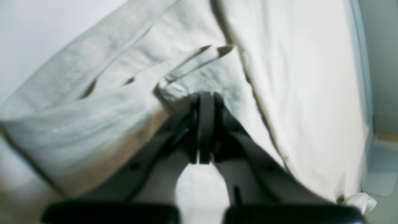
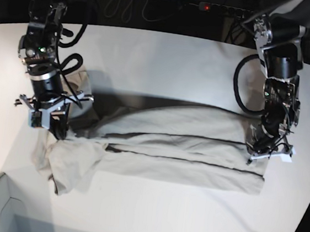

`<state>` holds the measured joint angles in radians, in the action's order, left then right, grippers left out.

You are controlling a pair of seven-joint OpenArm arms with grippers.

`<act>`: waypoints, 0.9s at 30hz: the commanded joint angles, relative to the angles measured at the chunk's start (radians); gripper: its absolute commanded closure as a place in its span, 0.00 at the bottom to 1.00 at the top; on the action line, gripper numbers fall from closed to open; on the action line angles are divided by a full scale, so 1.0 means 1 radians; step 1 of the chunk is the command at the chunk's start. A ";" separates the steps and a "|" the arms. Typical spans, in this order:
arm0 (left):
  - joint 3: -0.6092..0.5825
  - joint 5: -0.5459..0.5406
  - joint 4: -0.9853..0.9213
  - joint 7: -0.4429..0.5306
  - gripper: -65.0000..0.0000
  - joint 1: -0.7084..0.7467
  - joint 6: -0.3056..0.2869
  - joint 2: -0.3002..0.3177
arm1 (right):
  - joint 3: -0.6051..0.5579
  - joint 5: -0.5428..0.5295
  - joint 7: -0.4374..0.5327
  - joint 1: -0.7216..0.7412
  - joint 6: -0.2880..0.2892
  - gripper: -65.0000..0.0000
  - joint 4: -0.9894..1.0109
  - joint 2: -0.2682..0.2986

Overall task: Layout the t-shirt on the table in an organized manner, then fold the t-shirt properly
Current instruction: 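Adjust the grasp on the t-shirt edge with both grippers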

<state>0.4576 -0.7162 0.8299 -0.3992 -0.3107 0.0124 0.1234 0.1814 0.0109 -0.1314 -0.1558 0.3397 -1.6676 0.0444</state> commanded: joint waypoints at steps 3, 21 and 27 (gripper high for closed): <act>0.002 -0.010 0.047 0.007 1.00 -0.025 -0.010 0.008 | 0.003 -0.010 0.028 0.009 0.000 1.00 -0.016 0.007; 0.003 -0.010 0.133 0.009 0.57 0.052 -0.009 -0.006 | 0.005 -0.010 0.028 0.008 0.000 1.00 -0.016 0.007; 0.003 -0.010 0.130 0.013 0.38 0.049 -0.009 -0.006 | 0.005 -0.010 0.028 0.008 0.000 1.00 -0.016 0.007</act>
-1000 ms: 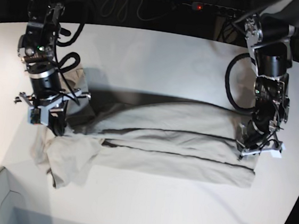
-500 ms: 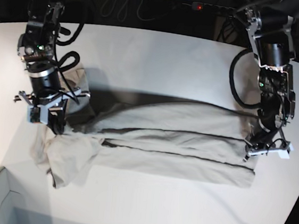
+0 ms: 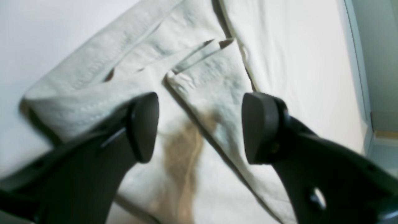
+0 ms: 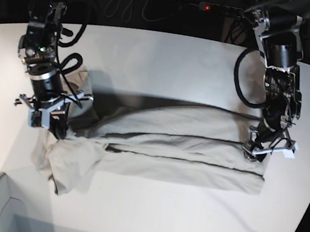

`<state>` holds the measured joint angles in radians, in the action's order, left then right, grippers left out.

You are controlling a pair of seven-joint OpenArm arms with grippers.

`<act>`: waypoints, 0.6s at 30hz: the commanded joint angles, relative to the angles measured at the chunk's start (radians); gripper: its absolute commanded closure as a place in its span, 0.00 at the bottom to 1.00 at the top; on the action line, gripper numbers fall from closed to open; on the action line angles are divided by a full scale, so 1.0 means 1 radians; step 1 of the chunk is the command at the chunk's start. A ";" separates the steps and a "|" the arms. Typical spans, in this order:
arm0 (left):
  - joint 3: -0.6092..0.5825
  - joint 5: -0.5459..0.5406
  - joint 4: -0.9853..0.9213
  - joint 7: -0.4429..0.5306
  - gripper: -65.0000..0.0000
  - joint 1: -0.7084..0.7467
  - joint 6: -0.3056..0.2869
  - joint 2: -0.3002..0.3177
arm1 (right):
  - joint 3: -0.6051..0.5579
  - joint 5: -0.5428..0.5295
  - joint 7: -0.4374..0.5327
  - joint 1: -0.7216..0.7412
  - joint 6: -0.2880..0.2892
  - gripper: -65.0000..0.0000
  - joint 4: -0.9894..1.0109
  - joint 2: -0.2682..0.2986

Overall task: Layout the t-shirt on the table in an organized manner, then fold the t-shirt properly
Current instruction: 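Adjust the grasp on the t-shirt edge with both grippers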

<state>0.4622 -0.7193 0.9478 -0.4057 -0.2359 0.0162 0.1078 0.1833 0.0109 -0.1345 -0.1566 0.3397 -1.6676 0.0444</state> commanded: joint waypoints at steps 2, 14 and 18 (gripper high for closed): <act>-0.001 -0.007 0.012 0.020 0.38 -0.033 -0.012 0.010 | 0.002 -0.010 0.031 0.009 0.000 1.00 -0.016 0.007; -0.003 -0.006 -0.120 0.018 0.38 -0.102 -0.014 0.014 | 0.002 -0.010 0.031 0.009 0.000 1.00 -0.016 0.007; -0.003 -0.006 -0.120 0.020 0.51 -0.101 -0.014 0.013 | 0.002 -0.010 0.031 0.010 0.000 1.00 -0.016 0.007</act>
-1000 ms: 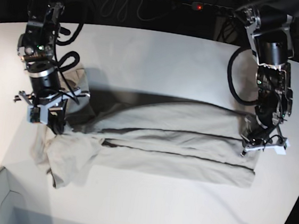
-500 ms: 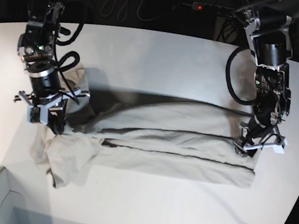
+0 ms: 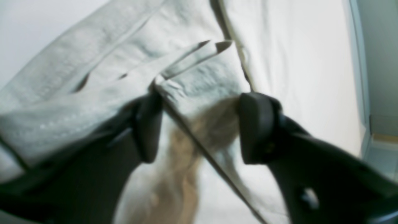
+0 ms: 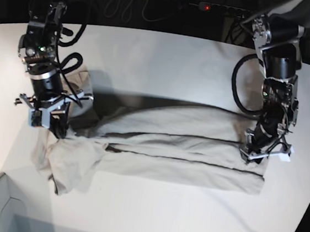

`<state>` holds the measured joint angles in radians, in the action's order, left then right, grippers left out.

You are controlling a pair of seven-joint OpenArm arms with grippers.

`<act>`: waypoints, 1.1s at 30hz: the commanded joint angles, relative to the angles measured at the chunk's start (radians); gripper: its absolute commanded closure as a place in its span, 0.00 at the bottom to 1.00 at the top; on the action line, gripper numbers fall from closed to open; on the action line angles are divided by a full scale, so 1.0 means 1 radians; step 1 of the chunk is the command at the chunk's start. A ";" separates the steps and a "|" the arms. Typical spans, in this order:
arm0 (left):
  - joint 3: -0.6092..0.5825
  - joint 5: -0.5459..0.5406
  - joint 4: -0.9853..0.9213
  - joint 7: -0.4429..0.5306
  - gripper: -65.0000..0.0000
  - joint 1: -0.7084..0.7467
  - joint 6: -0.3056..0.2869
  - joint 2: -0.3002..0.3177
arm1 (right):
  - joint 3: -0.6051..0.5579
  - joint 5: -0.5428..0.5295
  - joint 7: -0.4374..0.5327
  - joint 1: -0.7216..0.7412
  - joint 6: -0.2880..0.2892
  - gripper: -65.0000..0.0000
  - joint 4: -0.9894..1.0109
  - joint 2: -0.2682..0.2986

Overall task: Layout the t-shirt on the table in an organized manner, then fold the t-shirt properly
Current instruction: 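Adjust the grasp on the t-shirt edge with both grippers, then lift the t-shirt edge with both grippers and shake it out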

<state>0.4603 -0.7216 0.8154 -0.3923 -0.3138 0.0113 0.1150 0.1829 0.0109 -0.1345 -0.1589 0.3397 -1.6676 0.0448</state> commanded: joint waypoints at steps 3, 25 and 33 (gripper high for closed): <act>0.001 -0.003 0.012 0.006 0.64 -0.023 -0.009 0.009 | 0.002 -0.010 0.031 0.015 0.000 1.00 -0.016 0.007; 0.001 -0.005 0.345 -0.003 1.00 0.075 -0.007 0.002 | -0.003 -0.012 0.031 0.022 0.000 1.00 -0.021 0.036; 0.002 -0.005 0.677 -0.003 1.00 0.269 -0.003 0.009 | 0.004 -0.013 0.034 -0.029 0.002 1.00 -0.121 0.062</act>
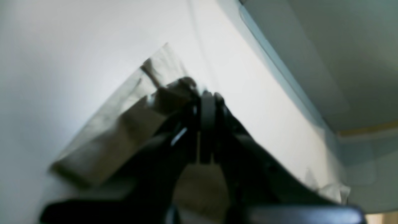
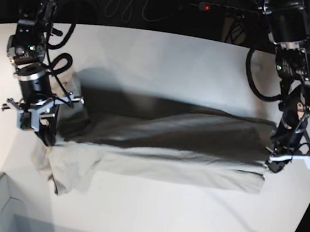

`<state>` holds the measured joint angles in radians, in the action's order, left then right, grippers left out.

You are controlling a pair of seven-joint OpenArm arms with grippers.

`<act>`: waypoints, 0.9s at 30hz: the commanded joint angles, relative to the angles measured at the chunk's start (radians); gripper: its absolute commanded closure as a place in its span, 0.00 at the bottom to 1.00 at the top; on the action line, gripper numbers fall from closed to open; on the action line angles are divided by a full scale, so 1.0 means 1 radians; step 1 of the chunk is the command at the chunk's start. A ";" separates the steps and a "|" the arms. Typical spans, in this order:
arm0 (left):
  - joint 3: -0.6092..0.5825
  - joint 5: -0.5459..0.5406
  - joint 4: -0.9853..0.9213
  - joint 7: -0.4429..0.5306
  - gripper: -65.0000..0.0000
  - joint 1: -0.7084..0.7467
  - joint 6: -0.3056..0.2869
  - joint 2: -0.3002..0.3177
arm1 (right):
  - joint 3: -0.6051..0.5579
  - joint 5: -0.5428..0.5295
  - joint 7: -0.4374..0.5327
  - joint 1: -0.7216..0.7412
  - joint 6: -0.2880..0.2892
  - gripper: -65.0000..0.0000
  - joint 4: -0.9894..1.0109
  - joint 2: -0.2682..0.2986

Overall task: Layout the t-shirt on the table in an organized manner, then fold the t-shirt properly
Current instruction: 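Lift the t-shirt edge with both grippers and shake it out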

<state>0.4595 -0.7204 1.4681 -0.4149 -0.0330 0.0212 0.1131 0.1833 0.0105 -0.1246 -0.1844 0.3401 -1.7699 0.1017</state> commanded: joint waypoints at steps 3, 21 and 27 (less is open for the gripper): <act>0.057 -0.006 0.115 0.020 1.00 0.061 -0.017 0.006 | 0.003 -0.013 0.023 -0.056 0.007 1.00 -0.064 0.005; -0.094 0.043 0.148 0.020 1.00 -0.140 -0.019 0.099 | 0.022 -0.011 -0.171 0.128 0.265 1.00 -0.121 0.005; -0.273 0.106 -0.114 0.020 1.00 -0.508 -0.017 0.112 | 0.058 -0.011 -0.344 0.524 0.336 1.00 0.103 0.043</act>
<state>0.1829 -0.6090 1.3308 -0.4374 -0.4934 0.0097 0.2138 0.2375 0.0120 -0.5014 0.3107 0.6735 -1.6478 0.1341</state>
